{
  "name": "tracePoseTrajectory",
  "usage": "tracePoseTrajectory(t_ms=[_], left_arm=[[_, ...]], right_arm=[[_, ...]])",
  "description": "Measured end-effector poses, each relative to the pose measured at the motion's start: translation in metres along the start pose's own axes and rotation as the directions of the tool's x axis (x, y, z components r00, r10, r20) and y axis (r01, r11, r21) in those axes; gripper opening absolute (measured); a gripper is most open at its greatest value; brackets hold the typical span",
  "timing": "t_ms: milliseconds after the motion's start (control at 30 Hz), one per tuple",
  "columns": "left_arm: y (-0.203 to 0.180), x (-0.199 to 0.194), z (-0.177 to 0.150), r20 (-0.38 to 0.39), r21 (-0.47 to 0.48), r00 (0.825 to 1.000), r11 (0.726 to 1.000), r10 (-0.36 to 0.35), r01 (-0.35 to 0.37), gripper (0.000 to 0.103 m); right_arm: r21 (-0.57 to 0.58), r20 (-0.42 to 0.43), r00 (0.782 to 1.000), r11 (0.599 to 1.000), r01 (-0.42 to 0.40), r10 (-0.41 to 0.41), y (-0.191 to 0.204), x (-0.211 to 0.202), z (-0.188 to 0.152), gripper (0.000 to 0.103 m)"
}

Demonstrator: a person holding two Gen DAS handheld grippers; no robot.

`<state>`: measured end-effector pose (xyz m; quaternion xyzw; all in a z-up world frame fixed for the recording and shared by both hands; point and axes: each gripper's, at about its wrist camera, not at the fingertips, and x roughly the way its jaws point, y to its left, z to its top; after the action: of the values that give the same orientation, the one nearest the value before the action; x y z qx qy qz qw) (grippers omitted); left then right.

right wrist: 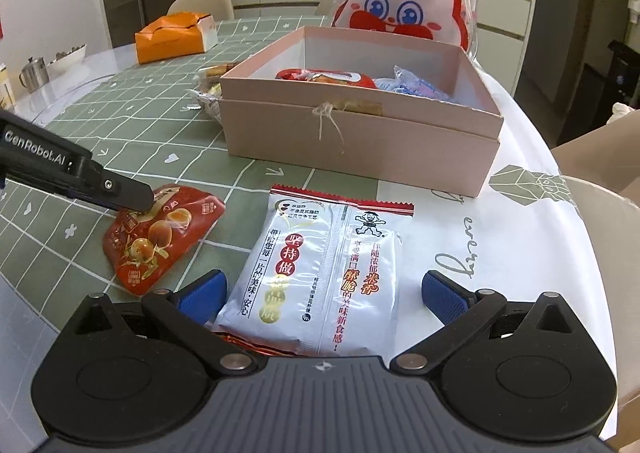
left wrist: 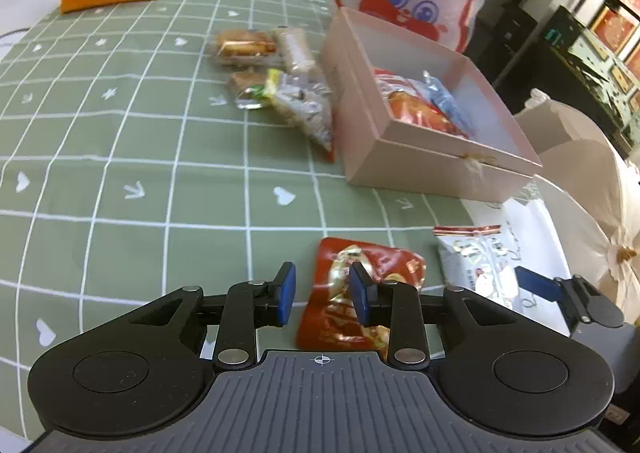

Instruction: Organize snacks

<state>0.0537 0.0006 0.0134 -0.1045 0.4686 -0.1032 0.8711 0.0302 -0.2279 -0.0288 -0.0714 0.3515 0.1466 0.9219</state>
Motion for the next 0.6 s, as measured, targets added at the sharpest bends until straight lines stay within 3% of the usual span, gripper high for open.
tracePoseTrajectory(t_ms=[133, 233, 400, 467, 600], left_arm=[[-0.009, -0.007, 0.004, 0.009, 0.034, 1.000, 0.999, -0.021, 0.021, 0.033], [-0.020, -0.022, 0.000, 0.054, 0.125, 0.997, 0.991, -0.053, 0.046, 0.033], [-0.048, -0.008, -0.016, -0.034, 0.337, 0.999, 0.941, -0.009, 0.020, 0.034], [-0.058, -0.004, -0.021, -0.022, 0.396, 1.000, 0.918, 0.011, -0.002, 0.037], [-0.065, 0.003, -0.018, -0.064, 0.396, 0.997, 0.915, -0.049, 0.071, 0.060]], right_arm=[[0.002, 0.012, 1.000, 1.000, -0.001, 0.001, -0.001, -0.002, -0.002, 0.103], [-0.001, 0.006, 1.000, 1.000, -0.005, 0.005, -0.002, -0.003, -0.003, 0.103], [0.047, -0.009, 1.000, 0.999, 0.002, -0.001, -0.012, -0.012, -0.008, 0.103], [0.050, -0.021, 1.000, 0.999, -0.003, 0.004, -0.015, -0.015, -0.010, 0.103], [0.012, -0.028, 0.999, 1.000, -0.017, 0.017, -0.015, -0.022, -0.017, 0.103]])
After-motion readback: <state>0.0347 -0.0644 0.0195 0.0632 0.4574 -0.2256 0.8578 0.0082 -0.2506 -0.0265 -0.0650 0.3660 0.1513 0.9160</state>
